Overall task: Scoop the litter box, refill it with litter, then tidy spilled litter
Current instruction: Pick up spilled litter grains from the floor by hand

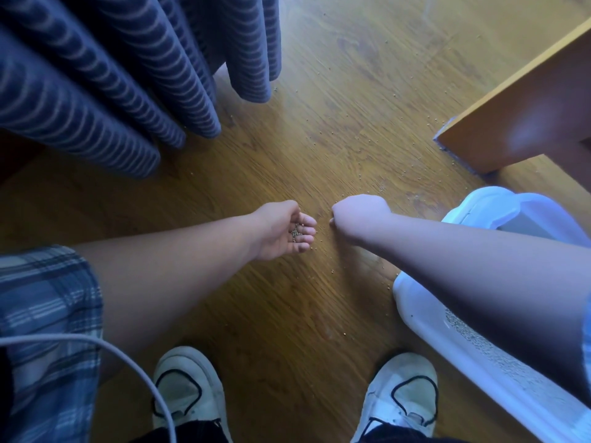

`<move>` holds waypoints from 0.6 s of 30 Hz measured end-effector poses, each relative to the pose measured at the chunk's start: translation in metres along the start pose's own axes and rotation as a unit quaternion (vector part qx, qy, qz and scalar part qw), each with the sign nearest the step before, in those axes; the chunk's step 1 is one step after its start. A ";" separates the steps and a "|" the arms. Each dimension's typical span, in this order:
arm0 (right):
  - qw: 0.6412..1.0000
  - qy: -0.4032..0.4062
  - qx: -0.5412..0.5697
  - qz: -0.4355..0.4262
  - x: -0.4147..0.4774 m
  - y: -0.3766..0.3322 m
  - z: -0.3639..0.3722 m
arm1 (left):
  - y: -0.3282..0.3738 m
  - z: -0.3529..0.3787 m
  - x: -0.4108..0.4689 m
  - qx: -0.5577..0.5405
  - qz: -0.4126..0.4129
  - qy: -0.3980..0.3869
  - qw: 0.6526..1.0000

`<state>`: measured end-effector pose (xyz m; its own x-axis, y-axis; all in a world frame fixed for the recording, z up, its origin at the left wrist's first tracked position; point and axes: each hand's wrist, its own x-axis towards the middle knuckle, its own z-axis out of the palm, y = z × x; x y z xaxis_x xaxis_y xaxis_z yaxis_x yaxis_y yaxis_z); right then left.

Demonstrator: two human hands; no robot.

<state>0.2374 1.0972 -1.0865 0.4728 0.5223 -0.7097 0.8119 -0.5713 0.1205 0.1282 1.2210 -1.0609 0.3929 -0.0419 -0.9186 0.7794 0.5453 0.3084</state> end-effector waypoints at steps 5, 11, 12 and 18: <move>1.000 0.008 -0.006 -0.001 -0.001 0.000 0.001 | -0.005 -0.003 0.002 0.011 -0.012 0.002 1.000; 1.000 0.016 0.016 -0.007 0.003 0.002 0.008 | -0.012 -0.005 0.007 0.022 -0.026 0.022 0.999; 0.999 0.016 0.027 -0.005 0.004 0.003 0.008 | -0.012 -0.004 0.008 0.020 -0.028 0.023 0.999; 0.997 0.027 0.069 0.002 0.003 0.006 0.005 | -0.012 -0.004 0.008 0.012 -0.034 0.020 0.999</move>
<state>0.2421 1.0922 -1.0910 0.4972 0.5506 -0.6706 0.7563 -0.6538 0.0239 0.1199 1.2169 -1.0728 0.3181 -0.0442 -0.9470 0.8157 0.5219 0.2496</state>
